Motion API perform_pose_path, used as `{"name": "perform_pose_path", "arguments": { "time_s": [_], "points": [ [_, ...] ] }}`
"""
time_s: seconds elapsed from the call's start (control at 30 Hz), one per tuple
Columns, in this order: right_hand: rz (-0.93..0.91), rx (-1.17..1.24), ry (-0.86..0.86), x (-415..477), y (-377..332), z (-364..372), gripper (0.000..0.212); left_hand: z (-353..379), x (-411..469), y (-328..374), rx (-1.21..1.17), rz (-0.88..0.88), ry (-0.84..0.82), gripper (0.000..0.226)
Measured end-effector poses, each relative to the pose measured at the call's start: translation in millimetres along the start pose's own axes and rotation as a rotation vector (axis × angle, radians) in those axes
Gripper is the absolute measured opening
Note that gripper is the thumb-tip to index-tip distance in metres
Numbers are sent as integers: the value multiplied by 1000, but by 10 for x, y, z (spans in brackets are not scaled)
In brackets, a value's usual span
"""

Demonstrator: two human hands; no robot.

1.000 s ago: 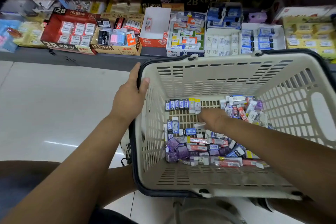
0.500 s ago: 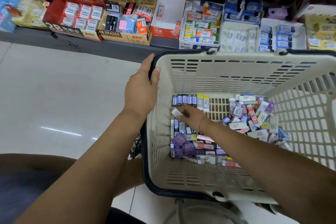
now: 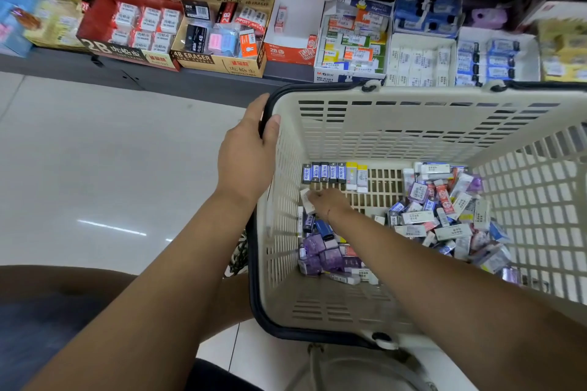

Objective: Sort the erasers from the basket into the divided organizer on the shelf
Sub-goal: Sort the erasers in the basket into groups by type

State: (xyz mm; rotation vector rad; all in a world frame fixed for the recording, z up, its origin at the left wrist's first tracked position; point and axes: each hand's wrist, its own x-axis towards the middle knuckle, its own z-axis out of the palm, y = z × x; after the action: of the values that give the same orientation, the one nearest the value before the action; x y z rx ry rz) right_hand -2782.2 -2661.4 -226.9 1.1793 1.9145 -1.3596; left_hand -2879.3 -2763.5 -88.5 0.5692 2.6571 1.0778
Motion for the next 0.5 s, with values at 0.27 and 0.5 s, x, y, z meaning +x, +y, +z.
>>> {"name": "perform_pose_path", "arguments": {
  "time_s": [0.27,0.5],
  "points": [
    [-42,-30,116,35,69,-22,31,0,6,-1,-11,-8,0,41],
    [-113,-44,199,9,57,-27,18,-6,-3,11,-21,-16,3,41]
  ]
}}
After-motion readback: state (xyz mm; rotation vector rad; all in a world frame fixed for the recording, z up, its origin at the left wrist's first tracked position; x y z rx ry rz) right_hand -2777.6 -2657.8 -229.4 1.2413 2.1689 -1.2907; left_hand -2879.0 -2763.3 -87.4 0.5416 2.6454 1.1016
